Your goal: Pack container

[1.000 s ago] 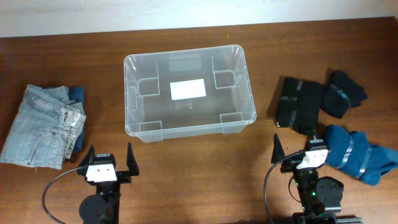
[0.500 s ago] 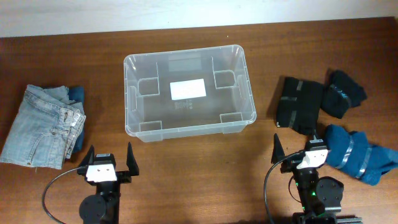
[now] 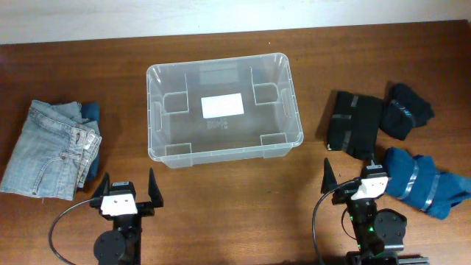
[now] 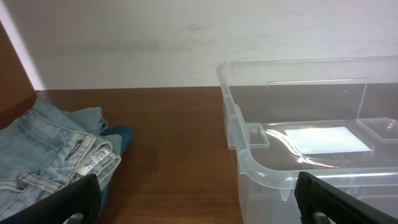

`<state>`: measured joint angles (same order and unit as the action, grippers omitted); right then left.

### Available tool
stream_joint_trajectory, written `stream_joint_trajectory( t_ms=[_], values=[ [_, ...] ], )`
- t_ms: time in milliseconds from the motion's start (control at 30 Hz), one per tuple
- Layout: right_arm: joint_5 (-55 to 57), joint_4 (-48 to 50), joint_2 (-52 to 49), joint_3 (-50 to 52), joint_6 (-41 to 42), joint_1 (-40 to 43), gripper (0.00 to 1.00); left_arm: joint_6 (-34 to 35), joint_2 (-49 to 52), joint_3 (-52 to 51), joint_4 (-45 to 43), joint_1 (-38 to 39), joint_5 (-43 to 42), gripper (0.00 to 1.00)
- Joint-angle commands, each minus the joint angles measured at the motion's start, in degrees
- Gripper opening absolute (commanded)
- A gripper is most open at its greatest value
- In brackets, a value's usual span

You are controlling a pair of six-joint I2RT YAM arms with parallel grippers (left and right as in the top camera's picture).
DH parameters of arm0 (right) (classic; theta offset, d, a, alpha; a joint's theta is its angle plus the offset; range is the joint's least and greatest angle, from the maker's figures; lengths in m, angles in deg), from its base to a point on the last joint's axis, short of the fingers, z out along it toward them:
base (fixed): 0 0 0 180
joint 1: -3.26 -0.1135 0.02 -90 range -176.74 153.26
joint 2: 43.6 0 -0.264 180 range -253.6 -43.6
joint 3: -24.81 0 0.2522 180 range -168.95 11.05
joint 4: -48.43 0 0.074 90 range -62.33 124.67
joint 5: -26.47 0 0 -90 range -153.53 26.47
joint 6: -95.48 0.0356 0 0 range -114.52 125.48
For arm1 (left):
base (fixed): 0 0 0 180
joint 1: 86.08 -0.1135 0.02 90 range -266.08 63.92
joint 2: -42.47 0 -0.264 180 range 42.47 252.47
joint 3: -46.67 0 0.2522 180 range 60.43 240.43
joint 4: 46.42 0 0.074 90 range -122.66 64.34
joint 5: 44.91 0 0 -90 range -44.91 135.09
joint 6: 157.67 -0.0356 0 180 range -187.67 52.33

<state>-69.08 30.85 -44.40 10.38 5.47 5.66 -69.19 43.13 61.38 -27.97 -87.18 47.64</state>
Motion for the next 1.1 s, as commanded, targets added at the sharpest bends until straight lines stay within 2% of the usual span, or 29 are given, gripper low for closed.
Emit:
stream_joint_trajectory(
  t_ms=[0, 133, 300, 367, 500, 700, 833, 933, 1067],
  values=[
    [-0.9, -0.1, 0.6, 0.3, 0.1, 0.3, 0.98, -0.7, -0.4, -0.4, -0.3, -0.2, 1.0, 0.99],
    [-0.9, -0.1, 0.6, 0.3, 0.1, 0.3, 0.98, -0.6, -0.4, -0.4, -2.8, -0.2, -2.8, 0.99],
    [-0.9, -0.1, 0.6, 0.3, 0.1, 0.3, 0.98, 15.5, 0.1, -0.2, -17.7, -0.2, -1.6, 0.99],
    [-0.9, -0.1, 0.6, 0.3, 0.0, 0.3, 0.98, 18.7, 1.4, 1.2, -18.8, -0.5, -0.7, 0.99],
    [-0.9, -0.1, 0.6, 0.3, 0.1, 0.3, 0.98, 18.8, 7.9, 7.2, -15.8, -2.5, -2.2, 0.99],
    [-0.9, -0.1, 0.6, 0.3, 0.1, 0.3, 0.98, 18.8, 27.4, 23.6, -12.4, -6.8, -10.5, 0.99],
    [-0.9, -0.1, 0.6, 0.3, 0.1, 0.3, 0.98, 18.8, 41.2, 36.9, -5.7, -8.6, -13.5, 0.99],
    [-0.9, -0.1, 0.6, 0.3, 0.1, 0.3, 0.98, 18.8, 54.3, 50.9, 2.8, -9.0, -21.4, 0.99],
    [-0.9, -0.1, 0.6, 0.3, 0.1, 0.3, 0.98, 18.8, 64.9, 60.0, 7.1, -8.8, -32.5, 0.99]
  ],
)
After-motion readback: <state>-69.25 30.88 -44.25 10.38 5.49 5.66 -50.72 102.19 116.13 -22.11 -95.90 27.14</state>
